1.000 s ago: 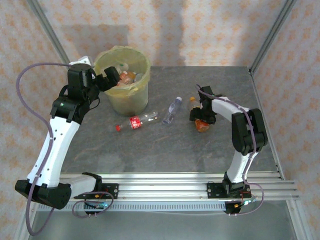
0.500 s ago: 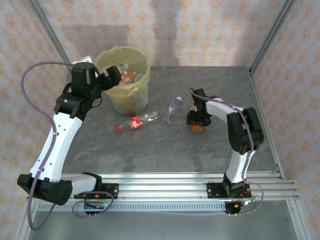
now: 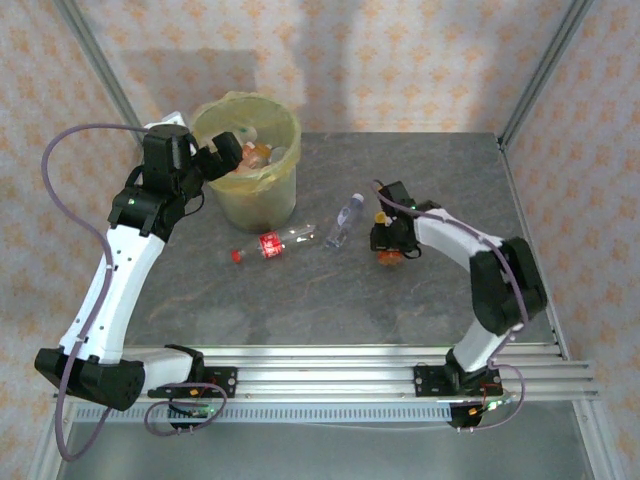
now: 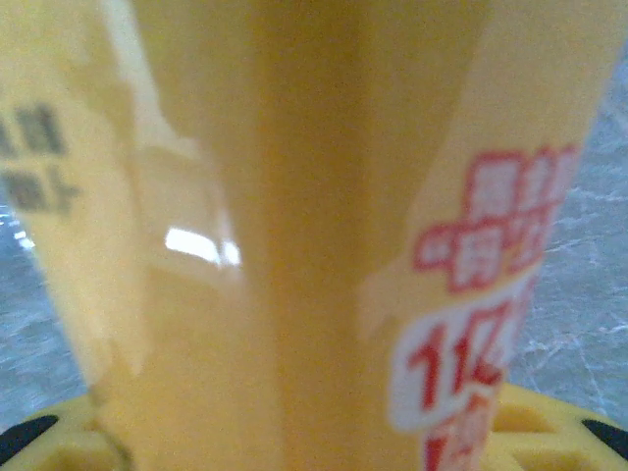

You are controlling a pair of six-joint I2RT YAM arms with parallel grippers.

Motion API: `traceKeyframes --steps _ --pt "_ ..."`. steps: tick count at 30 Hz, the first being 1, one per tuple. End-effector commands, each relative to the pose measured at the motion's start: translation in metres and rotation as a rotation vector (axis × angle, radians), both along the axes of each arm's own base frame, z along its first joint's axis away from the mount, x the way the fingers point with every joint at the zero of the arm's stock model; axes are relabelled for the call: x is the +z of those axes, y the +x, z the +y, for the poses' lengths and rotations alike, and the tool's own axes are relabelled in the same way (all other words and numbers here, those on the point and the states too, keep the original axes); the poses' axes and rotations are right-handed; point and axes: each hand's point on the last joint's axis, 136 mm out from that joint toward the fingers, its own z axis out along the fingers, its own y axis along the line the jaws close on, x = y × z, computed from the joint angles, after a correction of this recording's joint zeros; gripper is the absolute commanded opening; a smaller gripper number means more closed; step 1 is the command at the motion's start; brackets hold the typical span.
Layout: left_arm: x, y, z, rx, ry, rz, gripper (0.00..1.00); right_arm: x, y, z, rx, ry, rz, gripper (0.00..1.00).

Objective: Put the plastic bottles in the bin

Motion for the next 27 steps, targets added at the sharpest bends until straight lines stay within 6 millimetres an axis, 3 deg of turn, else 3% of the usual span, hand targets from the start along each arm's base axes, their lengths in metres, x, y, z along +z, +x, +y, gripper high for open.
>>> traceKeyframes --steps 1,9,14,27 --pt "0.007 -0.002 0.003 0.01 -0.028 -0.033 1.0 0.05 0.007 0.012 0.05 0.04 -0.191 0.4" --pt "0.016 -0.003 -0.021 -0.101 -0.128 -0.094 1.0 0.141 -0.021 0.064 0.255 0.321 -0.462 0.4" --pt "0.028 -0.003 -0.053 -0.254 -0.192 -0.134 1.0 0.188 -0.041 0.086 0.358 0.478 -0.577 0.4" --pt "0.061 -0.035 -0.188 -0.785 -0.103 -0.201 1.0 0.237 -0.072 0.14 0.573 0.615 -0.661 0.41"
